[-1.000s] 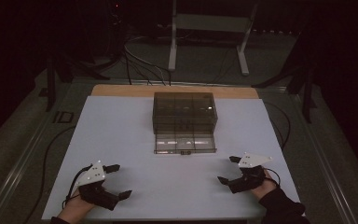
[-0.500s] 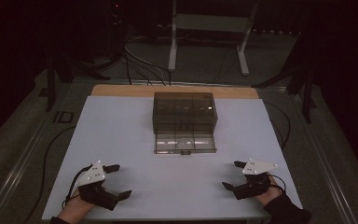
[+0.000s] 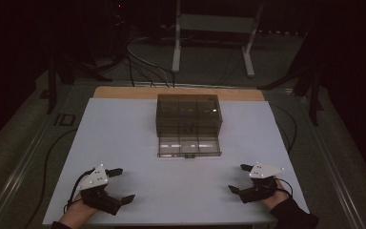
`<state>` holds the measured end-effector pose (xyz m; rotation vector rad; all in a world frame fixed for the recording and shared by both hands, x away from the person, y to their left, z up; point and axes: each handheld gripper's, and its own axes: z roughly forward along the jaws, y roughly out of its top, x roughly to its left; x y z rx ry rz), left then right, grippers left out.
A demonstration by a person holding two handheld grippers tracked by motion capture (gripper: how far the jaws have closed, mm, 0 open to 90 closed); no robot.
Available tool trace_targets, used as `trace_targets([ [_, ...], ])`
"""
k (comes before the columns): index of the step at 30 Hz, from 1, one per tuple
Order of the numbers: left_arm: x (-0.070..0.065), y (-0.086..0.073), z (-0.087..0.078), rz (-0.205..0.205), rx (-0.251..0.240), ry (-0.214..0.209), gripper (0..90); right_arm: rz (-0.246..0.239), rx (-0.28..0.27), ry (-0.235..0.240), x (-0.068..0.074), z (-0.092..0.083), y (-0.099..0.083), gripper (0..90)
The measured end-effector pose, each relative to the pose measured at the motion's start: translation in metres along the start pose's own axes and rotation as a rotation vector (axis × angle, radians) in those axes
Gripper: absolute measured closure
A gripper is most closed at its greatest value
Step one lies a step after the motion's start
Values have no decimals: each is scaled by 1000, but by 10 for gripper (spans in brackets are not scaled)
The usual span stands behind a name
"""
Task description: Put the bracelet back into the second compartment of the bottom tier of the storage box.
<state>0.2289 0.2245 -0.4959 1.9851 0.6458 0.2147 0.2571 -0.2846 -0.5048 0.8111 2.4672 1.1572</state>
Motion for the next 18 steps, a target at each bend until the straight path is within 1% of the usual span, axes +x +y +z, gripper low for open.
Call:
trace_targets([
  [5,0,0,0,0,-1,0,0,-8,2,-1,1,1,0,101],
  [18,0,0,0,-1,-1,0,0,-4,6,11,2,2,0,101],
])
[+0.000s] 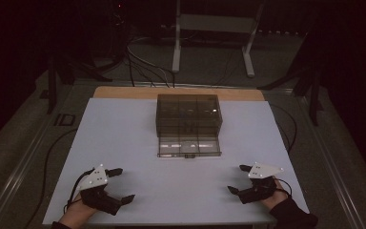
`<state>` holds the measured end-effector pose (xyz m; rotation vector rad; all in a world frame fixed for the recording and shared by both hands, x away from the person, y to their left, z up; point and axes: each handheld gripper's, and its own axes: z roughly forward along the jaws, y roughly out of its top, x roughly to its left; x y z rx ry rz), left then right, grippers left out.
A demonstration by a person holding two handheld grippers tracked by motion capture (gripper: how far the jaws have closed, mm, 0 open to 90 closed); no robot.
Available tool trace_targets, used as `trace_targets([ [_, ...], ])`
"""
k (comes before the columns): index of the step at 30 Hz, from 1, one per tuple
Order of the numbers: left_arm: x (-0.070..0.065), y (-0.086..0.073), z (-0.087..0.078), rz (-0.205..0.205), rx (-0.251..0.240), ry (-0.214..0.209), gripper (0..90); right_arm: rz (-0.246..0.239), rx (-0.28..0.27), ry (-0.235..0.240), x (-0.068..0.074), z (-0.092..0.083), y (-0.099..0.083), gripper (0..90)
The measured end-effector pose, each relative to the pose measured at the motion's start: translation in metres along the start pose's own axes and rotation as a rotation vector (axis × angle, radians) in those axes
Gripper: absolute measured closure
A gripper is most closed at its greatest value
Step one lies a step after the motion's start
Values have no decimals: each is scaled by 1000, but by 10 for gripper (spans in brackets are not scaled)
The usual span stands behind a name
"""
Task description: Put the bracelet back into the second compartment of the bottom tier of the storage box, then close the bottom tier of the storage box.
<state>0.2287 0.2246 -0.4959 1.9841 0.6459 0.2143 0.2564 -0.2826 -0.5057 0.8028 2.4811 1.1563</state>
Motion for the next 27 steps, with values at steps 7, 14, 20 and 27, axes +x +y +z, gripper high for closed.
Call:
trace_targets([
  [7,0,0,0,0,0,2,0,-2,-1,7,1,1,1,101],
  [14,0,0,0,2,2,4,0,4,-1,2,0,1,1,101],
  [20,0,0,0,0,3,5,0,11,-4,-8,-1,0,1,102],
  [27,-1,0,0,-1,2,7,0,13,-1,-11,0,0,2,101],
])
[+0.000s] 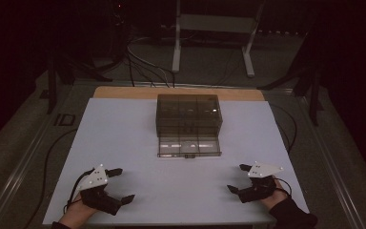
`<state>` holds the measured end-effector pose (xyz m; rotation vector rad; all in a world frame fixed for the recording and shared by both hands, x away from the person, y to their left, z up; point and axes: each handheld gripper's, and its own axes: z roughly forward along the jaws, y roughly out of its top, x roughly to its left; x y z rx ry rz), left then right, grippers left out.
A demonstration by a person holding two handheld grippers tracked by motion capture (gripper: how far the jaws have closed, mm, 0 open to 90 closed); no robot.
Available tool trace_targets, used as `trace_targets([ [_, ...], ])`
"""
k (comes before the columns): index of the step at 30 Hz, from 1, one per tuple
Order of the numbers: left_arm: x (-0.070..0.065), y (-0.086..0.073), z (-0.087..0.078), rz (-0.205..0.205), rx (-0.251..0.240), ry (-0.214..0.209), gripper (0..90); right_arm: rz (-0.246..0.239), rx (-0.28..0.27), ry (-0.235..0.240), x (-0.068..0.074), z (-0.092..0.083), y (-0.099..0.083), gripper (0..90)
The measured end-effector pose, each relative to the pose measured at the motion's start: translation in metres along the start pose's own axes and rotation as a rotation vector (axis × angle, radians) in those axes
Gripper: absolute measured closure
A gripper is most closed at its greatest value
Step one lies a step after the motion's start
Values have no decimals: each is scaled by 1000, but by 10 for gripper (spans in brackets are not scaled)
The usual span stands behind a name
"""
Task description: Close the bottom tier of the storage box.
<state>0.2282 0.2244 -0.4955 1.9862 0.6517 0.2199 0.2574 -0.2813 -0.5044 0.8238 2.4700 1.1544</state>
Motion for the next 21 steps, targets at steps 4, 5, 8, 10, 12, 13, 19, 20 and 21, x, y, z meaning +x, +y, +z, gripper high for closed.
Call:
trace_targets([
  [4,0,0,0,0,0,1,0,3,-9,-4,1,-3,4,102],
  [5,0,0,0,-1,-1,2,0,-5,-12,-10,2,-5,6,101],
  [8,0,0,0,1,3,2,0,-2,-26,-18,3,-9,11,102],
  [10,0,0,0,-2,-1,1,0,-11,-29,-23,4,-12,14,101],
  [12,0,0,0,-2,0,2,0,-13,-32,-30,4,-14,18,102],
  [13,0,0,0,-1,1,2,0,-11,-36,-33,4,-15,19,102],
  [19,0,0,0,-1,0,3,0,-14,-40,-54,4,-21,26,102],
  [20,1,0,0,-2,-1,3,0,-12,-41,-61,4,-22,27,102],
  [21,1,0,-1,-3,-3,3,0,-11,-42,-64,3,-23,28,102],
])
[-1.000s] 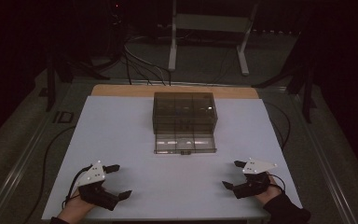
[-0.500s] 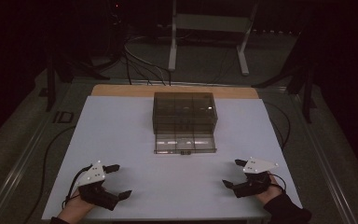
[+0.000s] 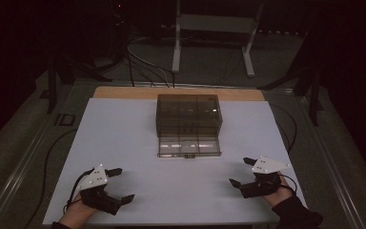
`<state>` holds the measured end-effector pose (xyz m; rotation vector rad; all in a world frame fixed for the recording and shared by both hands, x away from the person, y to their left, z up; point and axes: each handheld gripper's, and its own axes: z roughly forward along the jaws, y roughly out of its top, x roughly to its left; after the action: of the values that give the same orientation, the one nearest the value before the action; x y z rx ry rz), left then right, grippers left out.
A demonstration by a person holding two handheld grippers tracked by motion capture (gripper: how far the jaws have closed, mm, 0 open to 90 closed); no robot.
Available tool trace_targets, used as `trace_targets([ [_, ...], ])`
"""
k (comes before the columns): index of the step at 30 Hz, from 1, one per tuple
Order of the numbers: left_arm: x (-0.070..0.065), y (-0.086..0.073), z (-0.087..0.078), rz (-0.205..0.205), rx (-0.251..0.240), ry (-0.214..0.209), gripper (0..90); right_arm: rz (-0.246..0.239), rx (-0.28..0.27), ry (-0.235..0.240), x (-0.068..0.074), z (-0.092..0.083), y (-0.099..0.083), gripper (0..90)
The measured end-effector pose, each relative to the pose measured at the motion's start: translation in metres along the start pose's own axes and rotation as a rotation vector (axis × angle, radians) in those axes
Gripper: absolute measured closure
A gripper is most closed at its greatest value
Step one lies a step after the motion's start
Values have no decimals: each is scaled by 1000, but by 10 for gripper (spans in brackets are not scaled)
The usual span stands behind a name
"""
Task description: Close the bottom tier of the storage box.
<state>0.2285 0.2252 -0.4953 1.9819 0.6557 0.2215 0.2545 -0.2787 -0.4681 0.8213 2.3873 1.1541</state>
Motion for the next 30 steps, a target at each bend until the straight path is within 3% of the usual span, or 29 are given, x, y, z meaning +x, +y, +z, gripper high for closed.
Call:
trace_targets([
  [16,0,0,0,1,0,-1,0,-10,-33,-44,-5,-5,28,104],
  [30,0,0,0,2,0,-2,0,-59,-68,-40,6,13,56,104],
])
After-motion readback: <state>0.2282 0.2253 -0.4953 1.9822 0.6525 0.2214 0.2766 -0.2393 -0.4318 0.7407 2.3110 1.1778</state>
